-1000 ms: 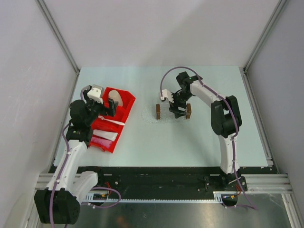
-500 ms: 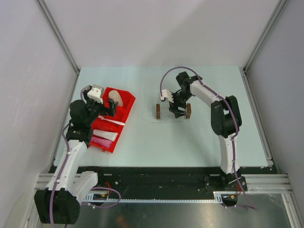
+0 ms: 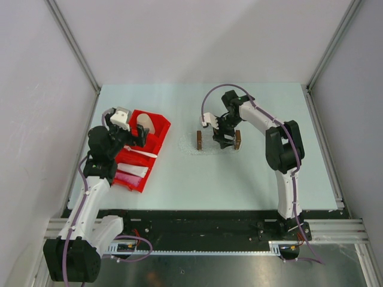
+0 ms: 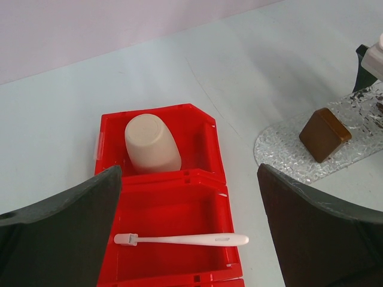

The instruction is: Prepare toiletry sets of a toothbrush and toothpaste on the tray

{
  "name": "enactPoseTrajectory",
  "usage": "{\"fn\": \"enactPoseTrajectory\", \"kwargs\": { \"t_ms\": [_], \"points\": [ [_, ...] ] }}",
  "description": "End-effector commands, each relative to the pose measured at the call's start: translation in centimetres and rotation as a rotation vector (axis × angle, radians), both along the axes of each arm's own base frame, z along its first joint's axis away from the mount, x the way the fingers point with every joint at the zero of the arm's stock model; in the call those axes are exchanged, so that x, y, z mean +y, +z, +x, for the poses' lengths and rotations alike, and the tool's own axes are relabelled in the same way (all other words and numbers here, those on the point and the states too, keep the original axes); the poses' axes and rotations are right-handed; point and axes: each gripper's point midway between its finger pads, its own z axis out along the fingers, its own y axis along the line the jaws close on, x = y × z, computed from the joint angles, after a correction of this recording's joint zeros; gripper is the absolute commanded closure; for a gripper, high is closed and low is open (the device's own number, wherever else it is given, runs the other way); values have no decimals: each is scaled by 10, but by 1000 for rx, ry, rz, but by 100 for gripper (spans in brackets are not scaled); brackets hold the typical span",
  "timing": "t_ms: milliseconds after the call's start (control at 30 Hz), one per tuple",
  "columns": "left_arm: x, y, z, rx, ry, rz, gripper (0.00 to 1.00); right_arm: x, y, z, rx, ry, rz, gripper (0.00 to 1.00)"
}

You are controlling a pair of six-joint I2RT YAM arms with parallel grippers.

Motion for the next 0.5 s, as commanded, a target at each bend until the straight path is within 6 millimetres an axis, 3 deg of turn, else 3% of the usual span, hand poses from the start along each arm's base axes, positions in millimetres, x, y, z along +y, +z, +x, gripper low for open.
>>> {"fn": "enactPoseTrajectory", "kwargs": {
  "t_ms": [0, 267, 467],
  "points": [
    [-1, 8, -2, -54, -36, 48, 0, 2, 2, 7, -44, 9, -1, 7],
    [-1, 7, -2, -54, -39, 47, 0, 3, 9, 10, -63, 3, 5, 0],
    [-2, 8, -3, -55, -42, 45, 0, 5, 10, 12, -72, 0, 8, 2]
  ]
}}
